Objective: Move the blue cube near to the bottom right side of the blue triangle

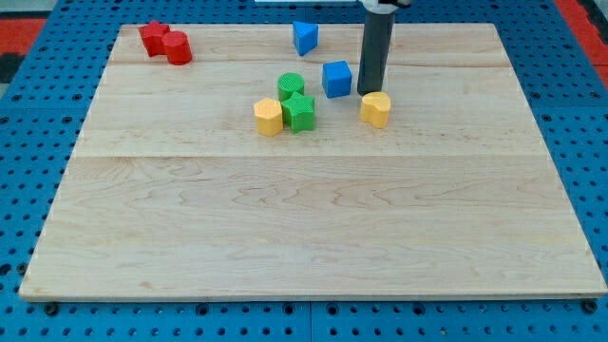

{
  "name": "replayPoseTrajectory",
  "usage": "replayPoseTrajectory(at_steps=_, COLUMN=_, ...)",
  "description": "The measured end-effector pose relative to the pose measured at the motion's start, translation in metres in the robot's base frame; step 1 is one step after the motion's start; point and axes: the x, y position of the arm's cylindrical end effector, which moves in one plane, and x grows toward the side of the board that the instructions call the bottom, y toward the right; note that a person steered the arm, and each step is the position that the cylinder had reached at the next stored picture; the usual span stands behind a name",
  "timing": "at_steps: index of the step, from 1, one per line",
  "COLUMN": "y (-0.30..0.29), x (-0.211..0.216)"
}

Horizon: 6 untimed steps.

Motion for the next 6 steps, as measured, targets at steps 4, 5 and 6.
replayPoseTrajectory(at_steps=4, y=-0.038, x=0.025)
replayPoseTrajectory(at_steps=5, y=-0.064, x=0.000)
replayPoseTrajectory(at_steps=6, y=-0.083, x=-0.026)
